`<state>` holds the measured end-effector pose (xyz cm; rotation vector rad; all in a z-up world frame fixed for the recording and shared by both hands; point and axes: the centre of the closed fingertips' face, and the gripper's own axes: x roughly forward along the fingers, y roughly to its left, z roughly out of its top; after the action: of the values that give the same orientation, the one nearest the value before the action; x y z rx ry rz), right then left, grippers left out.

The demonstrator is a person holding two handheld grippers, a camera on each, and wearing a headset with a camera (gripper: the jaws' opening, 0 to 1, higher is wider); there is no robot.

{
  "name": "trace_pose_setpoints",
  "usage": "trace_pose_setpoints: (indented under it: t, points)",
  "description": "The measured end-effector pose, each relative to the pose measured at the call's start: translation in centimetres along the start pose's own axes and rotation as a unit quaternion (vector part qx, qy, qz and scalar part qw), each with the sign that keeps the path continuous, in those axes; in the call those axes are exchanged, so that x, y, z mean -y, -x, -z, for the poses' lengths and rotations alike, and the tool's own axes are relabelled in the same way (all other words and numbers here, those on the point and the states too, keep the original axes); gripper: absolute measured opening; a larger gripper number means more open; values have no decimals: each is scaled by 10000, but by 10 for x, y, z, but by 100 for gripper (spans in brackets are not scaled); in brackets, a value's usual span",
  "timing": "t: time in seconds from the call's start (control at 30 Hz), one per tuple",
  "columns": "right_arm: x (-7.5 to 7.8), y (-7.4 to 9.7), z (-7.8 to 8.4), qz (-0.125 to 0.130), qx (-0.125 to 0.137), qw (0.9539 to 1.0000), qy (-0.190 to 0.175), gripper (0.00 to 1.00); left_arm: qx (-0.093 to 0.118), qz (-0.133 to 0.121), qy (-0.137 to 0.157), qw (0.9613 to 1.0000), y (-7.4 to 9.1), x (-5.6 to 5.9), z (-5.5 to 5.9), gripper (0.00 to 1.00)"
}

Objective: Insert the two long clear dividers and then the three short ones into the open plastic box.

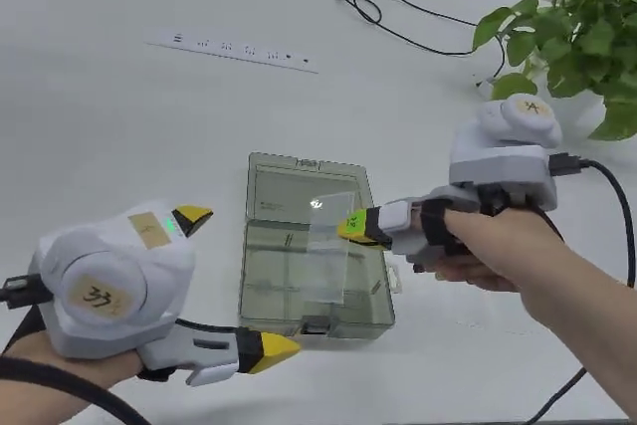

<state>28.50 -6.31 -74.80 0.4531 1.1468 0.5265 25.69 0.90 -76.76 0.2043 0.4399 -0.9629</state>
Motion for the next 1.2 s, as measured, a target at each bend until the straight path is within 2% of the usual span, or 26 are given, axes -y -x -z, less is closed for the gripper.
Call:
trace_pose_setpoints:
  t: [0.17,0.3,0.37,0.5,0.57,0.73,0.93,1.2]
  points:
    - [7,2,-1,249,-212,9995,-25,1,51,84,1,10000,1,3,0,99]
    - [5,5,0,432,-298,9986,94,1,60,110,-11,9999,2,5,2,99]
    - [9,6,-3,445,-319,9985,44,1,64,120,-18,9999,2,5,3,98]
    - [21,9,5,716,-564,9958,-81,1,51,142,-39,9999,2,6,6,97]
    - [31,10,2,837,-645,9944,-96,1,64,161,-28,9998,2,7,6,96]
    - [34,12,1,1007,-746,9919,-184,1,91,208,0,9997,1,9,6,94]
    - [40,7,-1,1114,-904,9895,-184,1,101,251,30,9996,0,10,9,93]
    - [44,2,-3,1190,-1019,9875,-198,1,112,189,144,9997,3,4,15,91]
